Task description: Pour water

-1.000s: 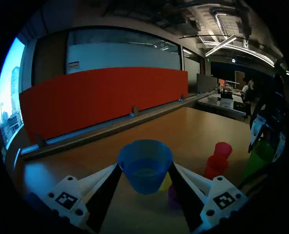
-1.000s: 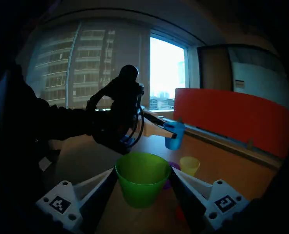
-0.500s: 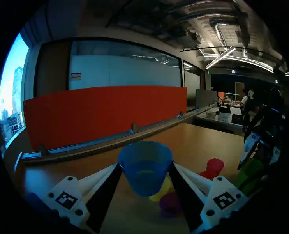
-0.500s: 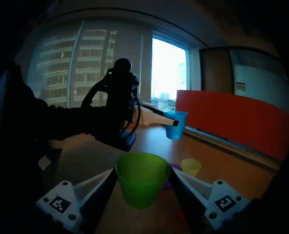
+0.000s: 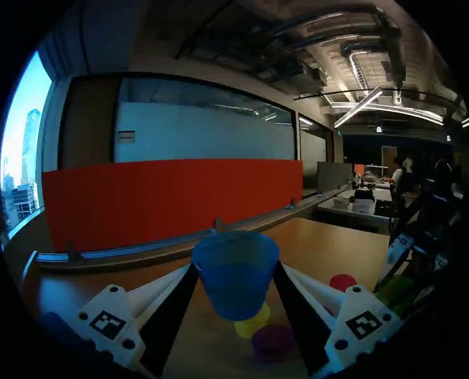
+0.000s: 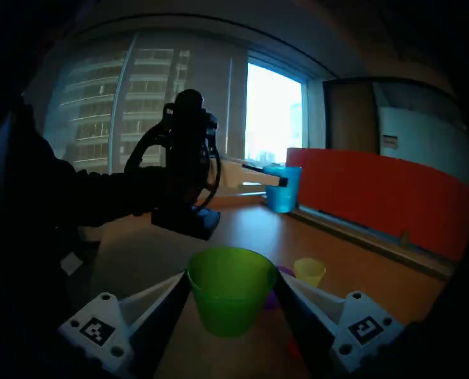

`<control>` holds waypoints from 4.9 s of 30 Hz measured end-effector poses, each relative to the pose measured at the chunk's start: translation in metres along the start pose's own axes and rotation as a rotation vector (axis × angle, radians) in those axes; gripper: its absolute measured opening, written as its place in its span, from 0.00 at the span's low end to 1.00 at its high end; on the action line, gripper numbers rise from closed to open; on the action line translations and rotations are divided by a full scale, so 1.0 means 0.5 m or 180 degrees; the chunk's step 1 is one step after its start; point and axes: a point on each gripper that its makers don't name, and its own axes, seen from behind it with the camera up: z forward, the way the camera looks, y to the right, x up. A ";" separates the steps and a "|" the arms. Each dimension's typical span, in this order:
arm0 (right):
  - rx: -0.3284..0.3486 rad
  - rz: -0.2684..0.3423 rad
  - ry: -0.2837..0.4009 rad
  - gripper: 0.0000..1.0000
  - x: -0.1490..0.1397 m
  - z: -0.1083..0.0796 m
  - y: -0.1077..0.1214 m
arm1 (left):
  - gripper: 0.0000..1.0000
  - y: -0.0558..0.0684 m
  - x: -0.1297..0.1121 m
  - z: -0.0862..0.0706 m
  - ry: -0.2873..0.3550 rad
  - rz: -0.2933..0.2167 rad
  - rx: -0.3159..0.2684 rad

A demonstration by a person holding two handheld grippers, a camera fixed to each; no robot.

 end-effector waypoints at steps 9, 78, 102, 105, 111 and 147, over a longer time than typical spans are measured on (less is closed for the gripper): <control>-0.0008 0.0001 0.0013 0.93 -0.001 0.002 -0.001 | 0.84 0.017 0.021 -0.015 0.0106 0.0042 -0.0018; 0.0050 0.0021 0.0093 0.93 -0.011 0.043 0.011 | 0.84 0.074 0.068 -0.091 0.0283 0.0419 -0.0173; 0.0205 0.0053 0.0039 0.93 -0.019 0.071 0.013 | 0.84 0.109 0.081 -0.124 0.0432 0.0727 -0.0269; 0.0218 0.0051 0.0033 0.93 -0.019 0.073 0.014 | 0.84 0.116 0.085 -0.127 0.0473 0.0766 -0.0288; 0.0252 0.0055 0.0020 0.93 -0.021 0.078 0.013 | 0.84 0.126 0.083 -0.131 0.0503 0.0879 -0.0304; 0.0470 0.0022 0.0024 0.93 -0.015 0.102 0.001 | 0.84 0.169 0.079 -0.140 0.0560 0.1388 -0.0344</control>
